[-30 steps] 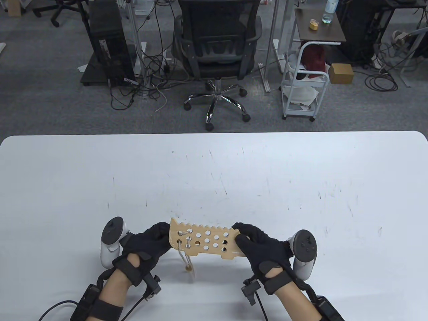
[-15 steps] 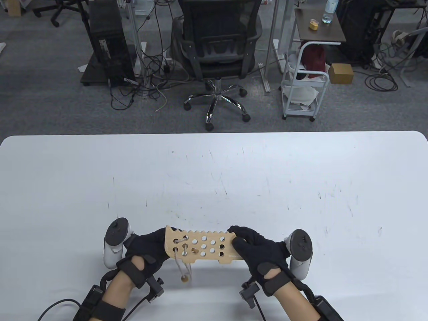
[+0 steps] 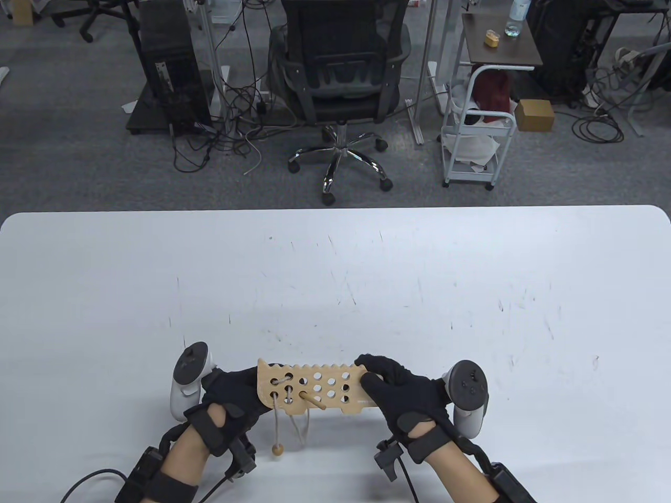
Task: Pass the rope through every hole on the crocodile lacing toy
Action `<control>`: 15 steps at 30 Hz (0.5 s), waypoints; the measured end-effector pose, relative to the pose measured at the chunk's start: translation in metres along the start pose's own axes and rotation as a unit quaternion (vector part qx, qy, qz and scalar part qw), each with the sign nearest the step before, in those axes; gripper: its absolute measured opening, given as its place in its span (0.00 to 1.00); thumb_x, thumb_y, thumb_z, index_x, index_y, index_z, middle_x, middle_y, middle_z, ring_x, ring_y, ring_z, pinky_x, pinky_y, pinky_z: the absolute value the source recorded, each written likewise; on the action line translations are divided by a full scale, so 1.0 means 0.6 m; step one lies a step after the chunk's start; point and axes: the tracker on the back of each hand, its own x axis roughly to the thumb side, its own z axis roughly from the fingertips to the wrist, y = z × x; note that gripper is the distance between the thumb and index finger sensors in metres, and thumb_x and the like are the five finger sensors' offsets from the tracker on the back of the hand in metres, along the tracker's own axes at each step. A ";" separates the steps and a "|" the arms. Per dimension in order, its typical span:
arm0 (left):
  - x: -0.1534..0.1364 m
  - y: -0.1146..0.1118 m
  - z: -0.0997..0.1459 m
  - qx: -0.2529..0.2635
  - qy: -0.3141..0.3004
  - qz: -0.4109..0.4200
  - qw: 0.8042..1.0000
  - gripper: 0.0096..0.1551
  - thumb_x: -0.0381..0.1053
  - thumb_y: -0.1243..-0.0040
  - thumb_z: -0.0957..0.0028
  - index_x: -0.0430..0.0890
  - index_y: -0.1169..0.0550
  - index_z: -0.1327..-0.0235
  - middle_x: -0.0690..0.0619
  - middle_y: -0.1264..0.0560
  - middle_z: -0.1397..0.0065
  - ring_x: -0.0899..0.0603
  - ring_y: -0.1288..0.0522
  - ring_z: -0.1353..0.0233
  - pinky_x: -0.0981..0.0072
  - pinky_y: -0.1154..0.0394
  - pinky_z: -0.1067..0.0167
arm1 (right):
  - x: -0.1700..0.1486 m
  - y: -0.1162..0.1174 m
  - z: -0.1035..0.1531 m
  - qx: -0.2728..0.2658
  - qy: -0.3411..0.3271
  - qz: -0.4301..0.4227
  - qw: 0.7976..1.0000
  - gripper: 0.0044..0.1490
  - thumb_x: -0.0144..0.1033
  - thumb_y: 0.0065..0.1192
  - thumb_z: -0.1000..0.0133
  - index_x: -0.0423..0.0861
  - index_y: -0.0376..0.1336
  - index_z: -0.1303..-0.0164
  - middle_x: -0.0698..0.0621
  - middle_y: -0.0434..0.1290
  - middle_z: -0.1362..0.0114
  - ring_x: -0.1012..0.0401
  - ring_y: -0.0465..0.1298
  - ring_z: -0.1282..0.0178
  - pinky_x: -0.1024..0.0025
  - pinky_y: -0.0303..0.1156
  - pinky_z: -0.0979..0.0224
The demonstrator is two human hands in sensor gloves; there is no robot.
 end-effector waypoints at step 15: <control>-0.004 -0.016 -0.003 -0.035 -0.008 0.084 0.996 0.25 0.48 0.33 0.53 0.56 0.18 0.41 0.56 0.16 0.36 0.43 0.19 0.32 0.43 0.32 0.27 | 0.004 -0.001 0.001 -0.007 -0.015 -0.003 1.000 0.30 0.44 0.67 0.49 0.42 0.69 0.40 0.50 0.86 0.48 0.56 0.90 0.57 0.57 0.79 0.44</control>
